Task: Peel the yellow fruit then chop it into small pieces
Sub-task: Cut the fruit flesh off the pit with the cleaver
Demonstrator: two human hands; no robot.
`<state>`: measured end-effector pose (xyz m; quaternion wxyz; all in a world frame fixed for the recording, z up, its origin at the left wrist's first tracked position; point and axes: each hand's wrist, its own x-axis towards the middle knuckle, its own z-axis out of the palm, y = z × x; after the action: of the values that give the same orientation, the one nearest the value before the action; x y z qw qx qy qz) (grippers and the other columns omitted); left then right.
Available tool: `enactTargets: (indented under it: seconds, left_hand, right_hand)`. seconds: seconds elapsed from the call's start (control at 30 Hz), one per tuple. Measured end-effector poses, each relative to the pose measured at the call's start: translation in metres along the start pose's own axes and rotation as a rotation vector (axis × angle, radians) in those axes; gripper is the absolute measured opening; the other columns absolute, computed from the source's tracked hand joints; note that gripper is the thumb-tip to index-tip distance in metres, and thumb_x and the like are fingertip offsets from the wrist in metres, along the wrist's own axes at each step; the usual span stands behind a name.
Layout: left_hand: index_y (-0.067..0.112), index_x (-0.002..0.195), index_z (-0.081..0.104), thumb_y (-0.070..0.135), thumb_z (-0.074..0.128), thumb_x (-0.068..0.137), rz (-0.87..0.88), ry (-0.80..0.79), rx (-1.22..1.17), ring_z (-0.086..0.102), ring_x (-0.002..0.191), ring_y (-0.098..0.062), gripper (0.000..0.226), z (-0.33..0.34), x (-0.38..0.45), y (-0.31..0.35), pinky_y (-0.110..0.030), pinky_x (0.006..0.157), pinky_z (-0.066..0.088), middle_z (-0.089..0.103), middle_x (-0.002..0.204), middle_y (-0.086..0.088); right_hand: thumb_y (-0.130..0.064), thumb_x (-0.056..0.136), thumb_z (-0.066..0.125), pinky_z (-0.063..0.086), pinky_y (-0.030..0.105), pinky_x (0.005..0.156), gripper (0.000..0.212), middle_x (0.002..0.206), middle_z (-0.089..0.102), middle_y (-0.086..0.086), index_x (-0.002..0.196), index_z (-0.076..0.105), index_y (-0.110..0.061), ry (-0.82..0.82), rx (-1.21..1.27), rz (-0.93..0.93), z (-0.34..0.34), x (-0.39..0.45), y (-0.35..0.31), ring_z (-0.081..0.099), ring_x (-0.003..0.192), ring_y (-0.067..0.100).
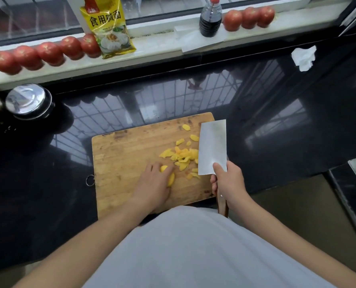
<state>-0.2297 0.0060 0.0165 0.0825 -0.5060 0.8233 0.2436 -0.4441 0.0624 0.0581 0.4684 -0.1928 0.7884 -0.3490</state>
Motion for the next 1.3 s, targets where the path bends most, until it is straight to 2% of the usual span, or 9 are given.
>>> enactTargets:
  seconds: [0.13,0.23,0.4,0.57,0.7,0.9,1.03,1.2,1.3]
  left_hand:
    - [0.032,0.138,0.051,0.013,0.082,0.082,-0.166,0.118,-0.607,0.046,0.126,-0.017,0.067,-0.015,-0.007,-0.014,-0.025,0.101,0.037,0.046,0.135,0.004]
    - [0.033,0.125,0.054,0.015,0.09,0.077,-0.259,0.266,-0.845,0.048,0.117,-0.013,0.062,-0.022,-0.023,-0.03,-0.029,0.1,0.041,0.046,0.129,0.006]
    - [0.029,0.115,0.047,0.013,0.094,0.071,-0.39,0.333,-0.808,0.05,0.119,-0.021,0.067,0.008,-0.055,-0.061,-0.033,0.094,0.041,0.049,0.128,0.002]
    - [0.024,0.146,0.047,0.016,0.095,0.07,-0.366,0.319,-0.749,0.046,0.129,-0.01,0.091,0.02,-0.066,-0.074,-0.027,0.109,0.035,0.052,0.141,0.007]
    - [0.025,0.149,0.047,0.023,0.095,0.071,-0.325,0.269,-0.7,0.046,0.129,-0.015,0.092,0.025,-0.064,-0.067,-0.029,0.108,0.036,0.052,0.139,0.003]
    - [0.022,0.152,0.042,0.033,0.091,0.076,-0.3,0.309,-0.739,0.038,0.133,-0.013,0.09,0.038,-0.061,-0.049,-0.03,0.111,0.033,0.046,0.143,0.003]
    - [0.021,0.149,0.047,0.03,0.089,0.08,-0.317,0.317,-0.829,0.041,0.133,-0.015,0.081,0.042,-0.07,-0.053,-0.036,0.115,0.038,0.047,0.141,0.005]
    - [0.026,0.141,0.053,0.03,0.085,0.083,-0.341,0.339,-0.857,0.044,0.128,-0.011,0.066,0.04,-0.067,-0.055,-0.039,0.111,0.043,0.05,0.135,0.012]
    - [0.03,0.141,0.052,0.033,0.085,0.084,-0.337,0.326,-0.854,0.044,0.127,-0.009,0.066,0.042,-0.066,-0.056,-0.036,0.11,0.043,0.05,0.136,0.013]
  right_hand:
    - [-0.029,0.104,0.052,0.053,0.031,0.054,0.014,0.074,0.065,0.01,0.108,0.061,-0.02,-0.018,-0.081,-0.02,0.009,-0.001,-0.002,0.056,0.055,0.018]
    - [-0.024,0.105,0.049,0.047,0.024,0.044,0.015,0.073,0.062,0.01,0.11,0.061,-0.018,-0.077,-0.083,-0.038,0.015,-0.008,-0.007,0.052,0.049,0.014]
    - [-0.023,0.105,0.048,0.042,0.02,0.04,0.016,0.068,0.061,0.008,0.103,0.061,-0.015,-0.152,-0.214,-0.109,0.024,-0.015,-0.011,0.049,0.042,0.011]
    - [-0.026,0.103,0.049,0.046,0.032,0.047,0.02,0.063,0.062,0.006,0.101,0.059,-0.008,-0.275,-0.291,-0.181,0.045,-0.013,-0.02,0.054,0.046,0.019]
    - [-0.024,0.105,0.048,0.044,0.033,0.045,0.016,0.065,0.061,0.009,0.099,0.058,-0.012,-0.362,-0.29,-0.266,0.073,-0.024,-0.025,0.053,0.045,0.018]
    - [-0.039,0.101,0.047,0.051,0.043,0.052,0.019,0.069,0.063,0.003,0.088,0.054,-0.027,-0.291,-0.411,-0.41,0.106,-0.04,-0.019,0.059,0.057,0.021]
    - [-0.033,0.105,0.045,0.048,0.042,0.057,0.02,0.075,0.062,0.003,0.09,0.05,-0.021,-0.228,-0.629,-0.516,0.113,-0.05,-0.016,0.059,0.067,0.021]
    - [-0.033,0.106,0.044,0.054,0.045,0.059,0.016,0.078,0.061,0.0,0.098,0.053,-0.022,-0.2,-0.676,-0.517,0.118,-0.053,-0.016,0.06,0.068,0.017]
    - [-0.031,0.106,0.043,0.049,0.043,0.059,0.019,0.077,0.06,0.003,0.092,0.05,-0.019,-0.181,-0.684,-0.478,0.119,-0.05,-0.018,0.057,0.069,0.019]
